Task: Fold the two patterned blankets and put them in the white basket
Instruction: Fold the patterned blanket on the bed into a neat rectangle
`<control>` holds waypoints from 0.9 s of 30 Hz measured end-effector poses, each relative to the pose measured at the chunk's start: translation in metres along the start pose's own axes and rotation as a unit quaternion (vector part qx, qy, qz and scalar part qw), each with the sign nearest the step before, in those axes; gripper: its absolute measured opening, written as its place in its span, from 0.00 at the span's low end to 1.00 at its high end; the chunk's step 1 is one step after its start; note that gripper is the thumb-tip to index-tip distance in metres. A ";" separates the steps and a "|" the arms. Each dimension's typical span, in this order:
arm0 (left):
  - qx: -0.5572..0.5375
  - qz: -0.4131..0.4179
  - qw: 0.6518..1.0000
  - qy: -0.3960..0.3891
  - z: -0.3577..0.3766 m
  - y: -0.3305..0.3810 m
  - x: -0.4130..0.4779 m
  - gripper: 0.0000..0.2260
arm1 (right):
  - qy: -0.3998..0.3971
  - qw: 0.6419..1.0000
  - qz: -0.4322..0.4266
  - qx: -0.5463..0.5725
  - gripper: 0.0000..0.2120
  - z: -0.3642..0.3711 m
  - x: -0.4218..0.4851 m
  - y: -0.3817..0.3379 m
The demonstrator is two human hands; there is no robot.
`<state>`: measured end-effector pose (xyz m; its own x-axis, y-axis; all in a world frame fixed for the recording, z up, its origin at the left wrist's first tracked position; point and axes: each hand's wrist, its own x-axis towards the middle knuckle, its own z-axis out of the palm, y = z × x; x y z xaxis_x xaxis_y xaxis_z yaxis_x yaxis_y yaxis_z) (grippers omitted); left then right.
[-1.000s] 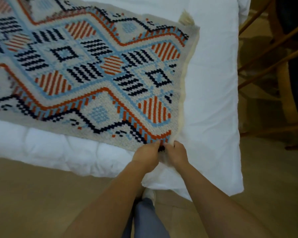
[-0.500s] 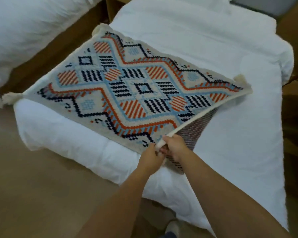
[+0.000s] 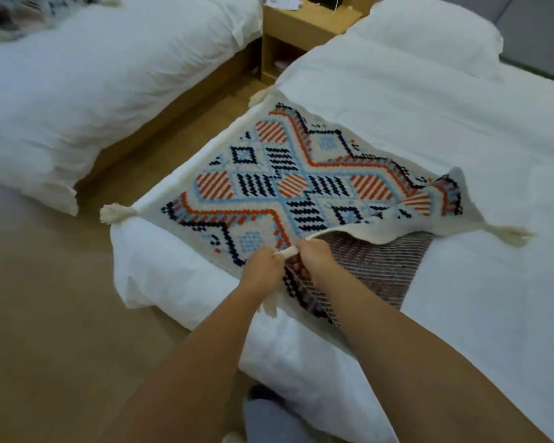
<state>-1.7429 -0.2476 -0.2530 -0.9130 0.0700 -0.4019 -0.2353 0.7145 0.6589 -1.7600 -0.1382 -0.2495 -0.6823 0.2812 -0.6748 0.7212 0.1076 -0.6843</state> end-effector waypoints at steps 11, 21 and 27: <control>0.173 0.028 0.984 -0.029 -0.130 -0.072 0.102 0.12 | -0.094 0.984 -0.060 -0.137 0.19 0.127 0.069 -0.090; 0.261 0.026 0.963 -0.063 -0.237 -0.184 0.184 0.11 | -0.118 0.958 -0.080 -0.250 0.21 0.280 0.102 -0.139; 0.331 0.068 0.928 -0.158 -0.274 -0.275 0.243 0.11 | -0.087 0.954 -0.012 -0.286 0.15 0.380 0.137 -0.134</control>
<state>-1.9916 -0.6177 -0.3580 -0.7518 0.3158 -0.5789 0.2263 0.9481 0.2234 -1.9961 -0.4765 -0.3550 -0.6737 0.1141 -0.7302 0.6179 0.6289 -0.4719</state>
